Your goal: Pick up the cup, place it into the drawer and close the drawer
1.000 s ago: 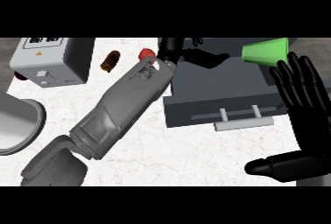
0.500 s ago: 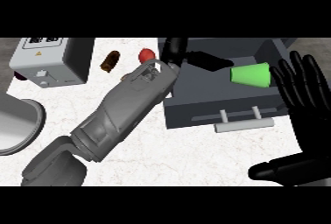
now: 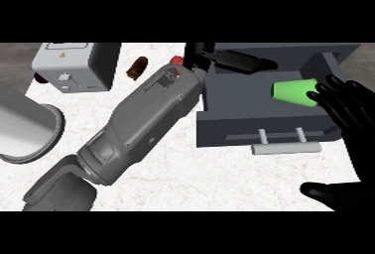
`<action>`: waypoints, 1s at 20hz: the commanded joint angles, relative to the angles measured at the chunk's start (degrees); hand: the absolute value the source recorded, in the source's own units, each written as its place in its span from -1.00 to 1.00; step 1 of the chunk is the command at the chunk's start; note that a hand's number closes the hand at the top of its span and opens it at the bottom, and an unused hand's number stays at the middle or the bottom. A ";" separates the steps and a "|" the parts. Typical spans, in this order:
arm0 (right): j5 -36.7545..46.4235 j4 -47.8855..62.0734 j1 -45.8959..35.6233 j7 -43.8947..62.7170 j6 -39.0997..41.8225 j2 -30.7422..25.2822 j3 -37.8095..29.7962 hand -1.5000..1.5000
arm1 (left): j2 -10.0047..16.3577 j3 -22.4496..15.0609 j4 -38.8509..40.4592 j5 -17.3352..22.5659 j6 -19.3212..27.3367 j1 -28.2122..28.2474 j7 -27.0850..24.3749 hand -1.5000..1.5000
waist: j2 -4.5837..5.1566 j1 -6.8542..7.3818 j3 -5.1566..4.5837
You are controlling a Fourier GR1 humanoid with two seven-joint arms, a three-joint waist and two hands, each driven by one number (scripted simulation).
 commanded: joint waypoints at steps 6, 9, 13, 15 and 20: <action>5.24 -2.75 4.33 -2.40 8.46 -6.87 0.76 1.00 | 6.90 4.23 -10.51 0.86 -1.24 8.61 1.47 -1.00 | -0.72 3.16 -0.05; 7.73 -2.97 2.43 0.76 7.10 -8.24 0.94 1.00 | 9.15 3.71 -19.62 0.96 2.53 14.58 4.69 -1.00 | -1.08 4.34 -0.08; 13.56 -3.85 7.27 -2.83 9.85 -9.16 2.83 1.00 | 14.95 4.42 -28.89 1.76 1.37 23.83 6.40 -1.00 | -1.05 4.40 -0.04; 14.40 -2.69 5.31 -1.38 9.43 -9.31 3.63 1.00 | 20.52 5.66 -33.98 2.43 -1.13 28.00 7.88 -1.00 | -1.00 4.74 -0.06; 17.83 1.66 1.15 0.85 8.20 -9.22 3.76 1.00 | 22.32 6.10 -44.71 1.29 -0.65 40.54 7.24 -1.00 | -0.56 3.79 -0.04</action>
